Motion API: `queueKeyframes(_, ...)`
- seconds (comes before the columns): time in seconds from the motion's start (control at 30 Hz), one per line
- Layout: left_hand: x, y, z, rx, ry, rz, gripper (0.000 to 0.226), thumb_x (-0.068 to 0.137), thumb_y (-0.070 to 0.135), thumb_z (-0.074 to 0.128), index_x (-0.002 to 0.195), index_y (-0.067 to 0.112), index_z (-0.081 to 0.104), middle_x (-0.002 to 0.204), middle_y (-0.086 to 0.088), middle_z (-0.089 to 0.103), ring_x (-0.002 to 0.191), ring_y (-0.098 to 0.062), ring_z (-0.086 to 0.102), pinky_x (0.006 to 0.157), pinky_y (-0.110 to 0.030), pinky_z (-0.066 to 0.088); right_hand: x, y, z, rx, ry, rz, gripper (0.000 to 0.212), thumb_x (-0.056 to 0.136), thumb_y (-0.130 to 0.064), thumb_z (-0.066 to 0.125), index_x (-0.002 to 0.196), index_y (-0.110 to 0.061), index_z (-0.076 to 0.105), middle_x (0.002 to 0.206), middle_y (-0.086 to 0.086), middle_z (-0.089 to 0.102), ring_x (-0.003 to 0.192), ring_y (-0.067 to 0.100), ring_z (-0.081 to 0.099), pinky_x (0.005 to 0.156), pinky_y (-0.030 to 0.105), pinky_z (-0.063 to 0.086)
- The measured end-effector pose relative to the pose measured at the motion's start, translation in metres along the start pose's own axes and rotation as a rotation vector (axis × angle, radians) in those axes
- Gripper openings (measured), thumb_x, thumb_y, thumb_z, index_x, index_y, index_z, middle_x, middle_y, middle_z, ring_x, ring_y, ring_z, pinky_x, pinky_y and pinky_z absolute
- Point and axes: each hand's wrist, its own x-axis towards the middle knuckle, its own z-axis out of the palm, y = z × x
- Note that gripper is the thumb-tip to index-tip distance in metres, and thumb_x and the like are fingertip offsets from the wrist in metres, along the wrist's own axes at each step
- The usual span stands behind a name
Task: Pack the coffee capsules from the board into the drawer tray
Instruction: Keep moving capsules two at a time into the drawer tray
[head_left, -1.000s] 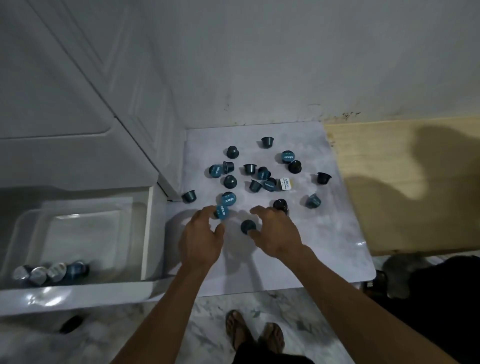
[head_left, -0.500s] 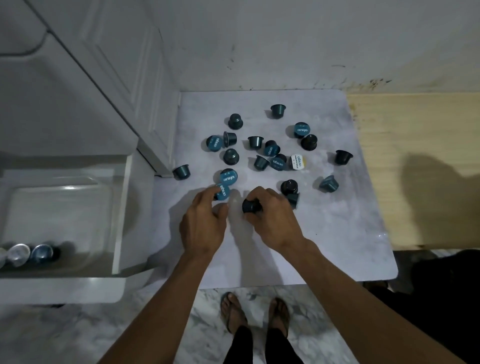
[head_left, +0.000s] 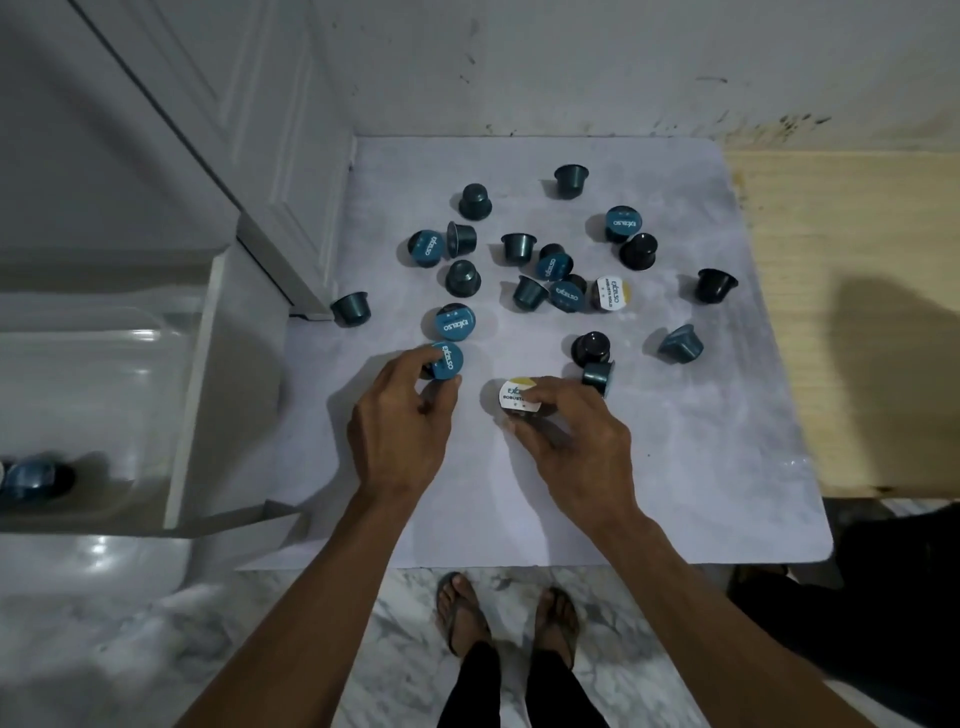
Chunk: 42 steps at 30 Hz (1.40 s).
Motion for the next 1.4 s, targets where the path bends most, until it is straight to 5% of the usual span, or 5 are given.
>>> queueKeyframes(0.3, -0.002, -0.005, 0.009, 0.009, 0.070, 0.062, 0.031, 0.085, 0.029, 0.074, 0.109, 0.009, 0.070, 0.093, -0.006, 0.074, 0.061, -0.006, 0.053, 0.065, 0.002, 0.035, -0.004, 0.008, 0.005, -0.094, 0.083, -0.068, 0.030, 0.080, -0.019, 0.082, 0.104, -0.004, 0.072, 0.107, 0.007, 0.072, 0.100, 0.023, 0.066, 0.090, 0.034, 0.054)
queueKeyframes(0.6, -0.015, 0.024, -0.027, -0.147, 0.060, -0.024, 0.026, 0.081, 0.034, 0.076, 0.101, 0.017, 0.070, 0.067, 0.004, 0.066, 0.050, -0.005, 0.053, 0.060, -0.028, 0.054, -0.001, -0.017, -0.014, 0.038, 0.109, 0.010, 0.026, 0.076, -0.013, 0.083, 0.099, -0.009, 0.073, 0.102, -0.006, 0.069, 0.091, 0.015, 0.066, 0.081, 0.023, 0.054)
queueKeyframes(0.7, -0.018, 0.061, -0.069, -0.121, 0.078, -0.009, 0.025, 0.079, 0.036, 0.078, 0.099, 0.023, 0.070, 0.058, 0.011, 0.060, 0.048, -0.006, 0.056, 0.058, -0.021, 0.048, 0.013, -0.054, -0.040, 0.106, 0.111, 0.085, 0.026, 0.077, -0.022, 0.082, 0.101, -0.018, 0.073, 0.096, -0.007, 0.070, 0.078, -0.003, 0.058, 0.068, 0.024, 0.053)
queueKeyframes(0.93, -0.009, 0.107, -0.197, -0.182, 0.106, 0.144, 0.024, 0.076, 0.026, 0.082, 0.097, 0.018, 0.073, 0.054, 0.012, 0.061, 0.044, -0.005, 0.057, 0.053, -0.009, 0.043, 0.053, -0.158, -0.082, 0.226, 0.012, 0.076, 0.020, 0.077, -0.027, 0.081, 0.094, -0.025, 0.073, 0.087, -0.013, 0.071, 0.078, 0.010, 0.065, 0.069, 0.019, 0.051)
queueKeyframes(1.4, 0.065, -0.089, -0.376, 0.098, -0.327, 0.044, 0.021, 0.073, 0.022, 0.083, 0.091, 0.017, 0.073, 0.092, 0.011, 0.071, 0.052, 0.009, 0.056, 0.055, -0.003, 0.039, 0.068, -0.309, 0.083, 0.158, -0.360, -0.078, 0.018, 0.074, -0.025, 0.084, 0.088, -0.021, 0.074, 0.077, -0.013, 0.069, 0.064, 0.010, 0.061, 0.061, 0.015, 0.048)
